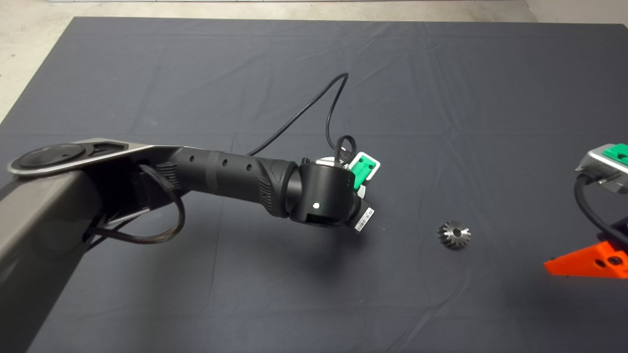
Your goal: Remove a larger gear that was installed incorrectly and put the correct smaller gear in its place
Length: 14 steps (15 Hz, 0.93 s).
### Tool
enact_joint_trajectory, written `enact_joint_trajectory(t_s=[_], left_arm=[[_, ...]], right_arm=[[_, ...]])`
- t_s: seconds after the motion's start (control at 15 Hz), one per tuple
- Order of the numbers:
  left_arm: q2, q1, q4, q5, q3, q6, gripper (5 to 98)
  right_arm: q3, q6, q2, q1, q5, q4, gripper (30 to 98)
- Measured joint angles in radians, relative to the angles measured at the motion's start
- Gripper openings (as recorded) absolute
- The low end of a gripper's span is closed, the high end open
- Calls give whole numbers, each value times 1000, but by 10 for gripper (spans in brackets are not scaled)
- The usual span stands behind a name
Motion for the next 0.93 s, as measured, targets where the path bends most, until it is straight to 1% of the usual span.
enact_joint_trajectory(t_s=[0.27,0.73,0.93], left_arm=[[-10,0,-1,-11,0,2,319],[-35,0,-7,-11,0,1,318],[-35,0,-7,-9,0,1,319]], right_arm=[[0,0,0,0,0,0,970],[0,0,0,0,0,0,970],[0,0,0,0,0,0,969]])
